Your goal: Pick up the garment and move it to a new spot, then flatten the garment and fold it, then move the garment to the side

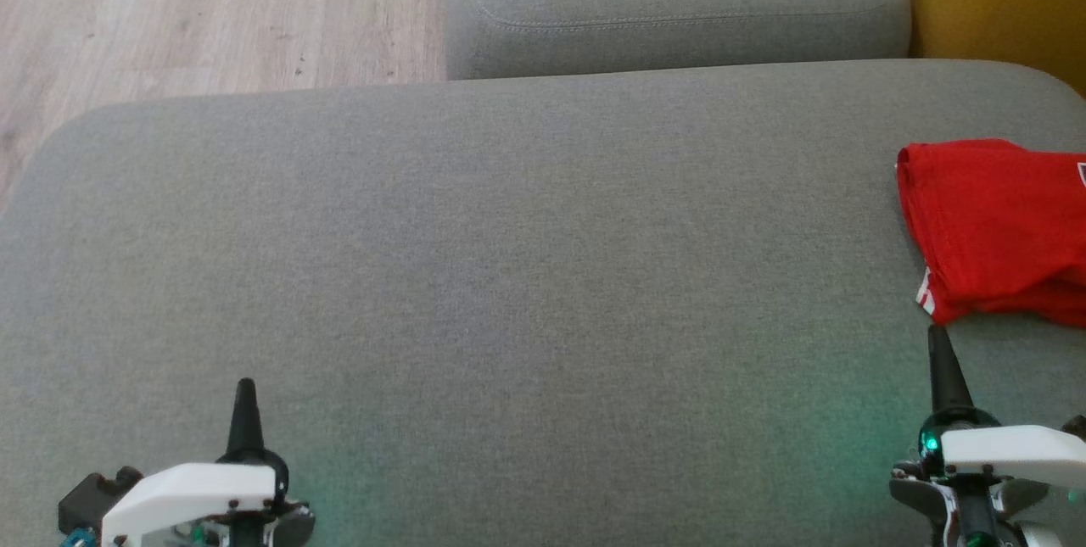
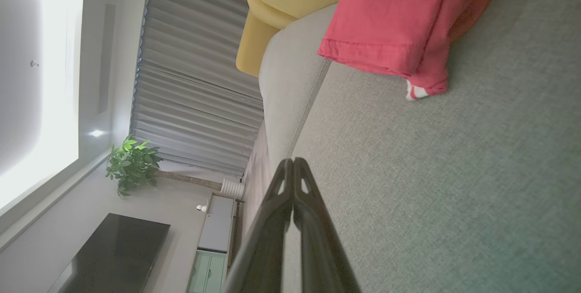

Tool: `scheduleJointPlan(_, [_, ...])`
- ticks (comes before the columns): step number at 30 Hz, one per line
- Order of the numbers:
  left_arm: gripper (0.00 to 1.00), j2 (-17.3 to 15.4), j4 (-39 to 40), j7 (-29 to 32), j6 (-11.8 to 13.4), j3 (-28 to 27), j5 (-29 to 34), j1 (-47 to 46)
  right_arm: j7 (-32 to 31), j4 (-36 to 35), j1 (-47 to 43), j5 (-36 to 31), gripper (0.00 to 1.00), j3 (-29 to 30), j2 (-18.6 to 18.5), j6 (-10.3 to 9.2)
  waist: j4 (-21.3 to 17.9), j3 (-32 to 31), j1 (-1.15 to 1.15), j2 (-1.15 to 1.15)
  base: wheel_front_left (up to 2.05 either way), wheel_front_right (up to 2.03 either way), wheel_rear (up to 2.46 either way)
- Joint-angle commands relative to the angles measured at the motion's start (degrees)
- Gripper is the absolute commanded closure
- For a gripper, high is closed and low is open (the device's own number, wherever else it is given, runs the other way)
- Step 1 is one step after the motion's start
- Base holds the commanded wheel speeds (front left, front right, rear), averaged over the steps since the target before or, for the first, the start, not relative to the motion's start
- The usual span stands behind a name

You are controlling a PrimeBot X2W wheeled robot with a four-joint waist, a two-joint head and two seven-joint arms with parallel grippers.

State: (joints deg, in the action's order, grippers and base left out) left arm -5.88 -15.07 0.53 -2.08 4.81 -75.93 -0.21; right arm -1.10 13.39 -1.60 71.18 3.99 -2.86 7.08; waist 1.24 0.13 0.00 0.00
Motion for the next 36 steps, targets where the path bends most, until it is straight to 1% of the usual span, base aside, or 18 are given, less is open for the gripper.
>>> scheduleJointPlan(1, [1.0, 0.05, 1.44, 0.53, -0.63, -2.68, -1.34, -3.12, -0.48, -1.55, 3.31, 1.99, 1.0, -0.62, -1.31, 0.31, -0.06, 0.0, 0.0, 0.0, 0.0, 0.0, 0.0])
scheduleJointPlan(34, [1.0, 2.52, 1.03, 5.43, -5.38, -10.67, -16.67, -5.92, -3.94, 0.52, 7.6, 22.36, 1.0, 0.75, -1.3, 0.41, -1.24, 0.05, 0.0, 0.0, 0.0, 0.0, 0.0])
scheduleJointPlan(36, [1.0, 2.55, 1.03, 5.47, -5.4, -10.72, -16.73, -5.93, -3.99, 0.54, 7.63, 22.43, 1.0, 0.8, -1.27, 0.41, -1.24, 0.05, 0.0, 0.0, 0.0, 0.0, 0.0])
